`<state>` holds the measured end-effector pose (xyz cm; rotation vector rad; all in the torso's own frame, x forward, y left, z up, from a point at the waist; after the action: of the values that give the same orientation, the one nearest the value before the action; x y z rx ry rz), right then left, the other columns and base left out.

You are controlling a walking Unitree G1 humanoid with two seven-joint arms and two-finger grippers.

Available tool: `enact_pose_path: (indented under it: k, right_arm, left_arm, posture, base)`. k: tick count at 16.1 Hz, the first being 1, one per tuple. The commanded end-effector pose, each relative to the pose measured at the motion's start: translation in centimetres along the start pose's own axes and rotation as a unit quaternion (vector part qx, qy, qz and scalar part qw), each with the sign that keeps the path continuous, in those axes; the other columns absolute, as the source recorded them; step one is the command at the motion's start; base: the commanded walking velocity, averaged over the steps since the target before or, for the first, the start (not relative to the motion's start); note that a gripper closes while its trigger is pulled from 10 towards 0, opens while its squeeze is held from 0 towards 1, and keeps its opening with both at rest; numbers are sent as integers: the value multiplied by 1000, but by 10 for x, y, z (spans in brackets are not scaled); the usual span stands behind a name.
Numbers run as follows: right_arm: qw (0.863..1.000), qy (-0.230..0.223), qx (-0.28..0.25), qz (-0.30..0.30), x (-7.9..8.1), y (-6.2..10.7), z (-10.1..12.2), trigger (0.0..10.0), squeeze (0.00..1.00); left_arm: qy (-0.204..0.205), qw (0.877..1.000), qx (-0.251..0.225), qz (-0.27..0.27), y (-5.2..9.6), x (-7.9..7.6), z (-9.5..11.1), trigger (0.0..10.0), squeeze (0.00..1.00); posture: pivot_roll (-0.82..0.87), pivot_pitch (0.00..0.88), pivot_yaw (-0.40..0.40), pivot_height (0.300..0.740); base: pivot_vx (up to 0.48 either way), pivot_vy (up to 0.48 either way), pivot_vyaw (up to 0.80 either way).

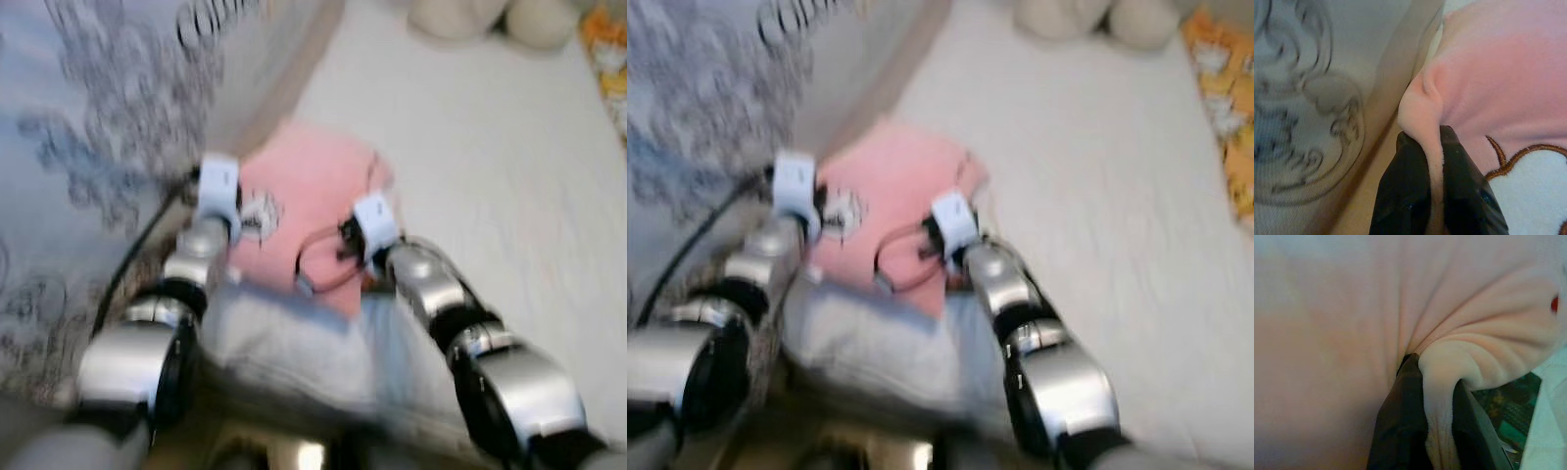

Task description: Clean up the room

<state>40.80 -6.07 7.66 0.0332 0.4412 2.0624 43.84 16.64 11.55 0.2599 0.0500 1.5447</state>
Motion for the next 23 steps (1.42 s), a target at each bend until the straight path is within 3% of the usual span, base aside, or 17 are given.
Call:
enact_pose_path:
  k: [1,3,7,9,10,13,16,22,23]
  right_arm:
    - [1000,8,22,9,8,-1,-10,10000,0]
    - [999,29,25,10,8,-2,-9,10000,0]
    - [999,29,-19,11,8,-5,14,10000,0]
    - [999,33,-32,0,6,-7,26,10000,0]
    - [999,39,-29,1,8,-8,25,10000,0]
    - [998,52,-22,-10,5,-7,21,10000,0]
    - [998,56,-25,-26,2,-6,21,10000,0]
    - [999,20,-31,-37,3,-8,24,10000,0]
    - [999,19,-32,-35,4,-9,26,10000,0]
  left_arm:
    - [6,999,3,42,2,23,-4,10000,0]
    - [-9,998,-7,58,4,28,-3,10000,0]
    - [-65,989,-86,104,4,59,42,10000,0]
    - [-117,976,-120,138,8,75,62,10000,0]
    - [-109,978,-104,142,8,78,53,10000,0]
    - [-107,983,-91,121,6,62,41,10000,0]
    - [-113,983,-93,109,4,53,42,10000,0]
    - [-138,979,-102,108,3,62,59,10000,0]
    - [-138,979,-103,110,3,64,60,10000,416]
  posture:
    - [-65,236,-18,740]
    - [-69,243,-28,740]
    - [-71,240,-34,740]
    - [-66,242,-43,740]
    - [-66,242,-43,740]
    - [-64,250,-52,740]
    - [-81,258,-53,740]
    - [-92,252,-50,740]
    - [-92,252,-51,740]
  base:
    - [0,0,0]
    - [0,0,0]
    - [0,0,0]
    - [0,0,0]
    - [0,0,0]
    - [0,0,0]
    - [0,0,0]
    - [0,0,0]
    - [0,0,0]
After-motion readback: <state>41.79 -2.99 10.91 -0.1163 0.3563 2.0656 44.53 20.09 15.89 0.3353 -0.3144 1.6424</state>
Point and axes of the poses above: a point about 5 cm out from each wrist's last joint towards the gripper, its own y axis pointing back from the gripper into the wrist, its own z axis along the axis of the wrist's last joint, x = y × z, the point moved 5 cm from there along -y, pointing out of the wrist towards the gripper, and after that the axes turned 1 degree about y, right-handed, at the moved point
